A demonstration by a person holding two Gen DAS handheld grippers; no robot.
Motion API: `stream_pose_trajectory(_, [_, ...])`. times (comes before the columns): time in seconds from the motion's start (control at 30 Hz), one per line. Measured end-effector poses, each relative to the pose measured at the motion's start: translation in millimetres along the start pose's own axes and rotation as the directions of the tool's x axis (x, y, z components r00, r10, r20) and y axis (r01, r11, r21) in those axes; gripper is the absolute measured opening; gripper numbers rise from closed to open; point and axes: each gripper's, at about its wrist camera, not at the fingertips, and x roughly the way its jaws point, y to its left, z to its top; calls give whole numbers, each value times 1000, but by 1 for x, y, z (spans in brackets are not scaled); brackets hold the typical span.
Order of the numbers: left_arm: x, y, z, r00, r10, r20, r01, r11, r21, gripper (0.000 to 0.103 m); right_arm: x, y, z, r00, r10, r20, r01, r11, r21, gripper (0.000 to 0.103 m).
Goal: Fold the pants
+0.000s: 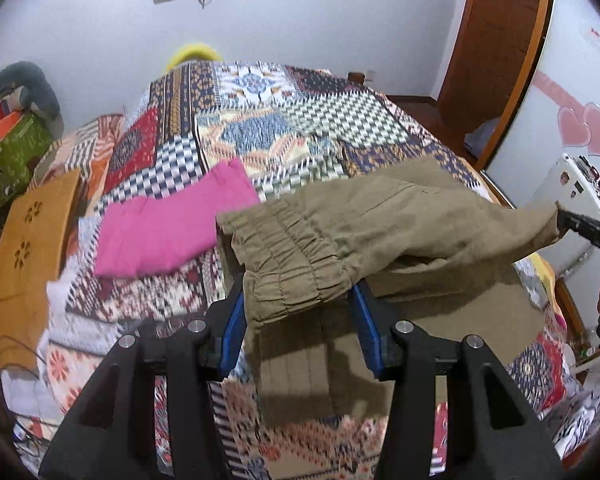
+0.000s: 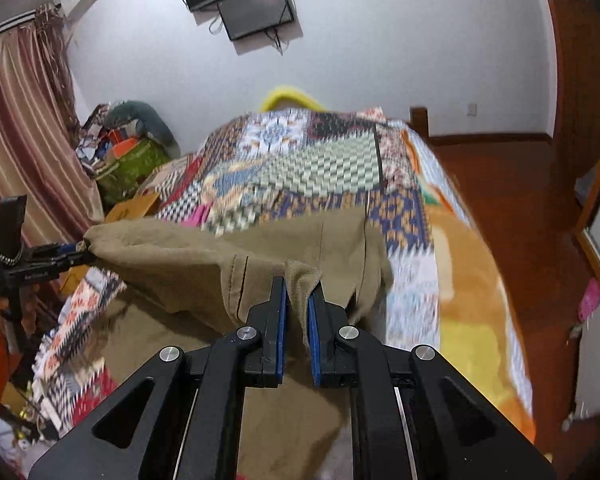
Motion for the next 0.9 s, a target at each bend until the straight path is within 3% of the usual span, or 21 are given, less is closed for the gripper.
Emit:
stream_pose_trajectory(0.43, [4, 4, -61, 996, -25, -91, 22, 999, -35, 46, 10, 4, -68, 990, -12, -140, 13, 1000, 6, 9])
stream_pose_trajectory(0.53, [0, 5, -67, 996, -18, -92, 14, 999, -39, 46, 10, 3, -74, 988, -21, -154, 22, 1000, 5, 14])
stream_pose_trajectory(0.9, [-24, 21, -68, 998, 13, -58, -18, 996, -89, 46, -5, -8, -89, 977, -73, -199, 78, 997, 15, 15])
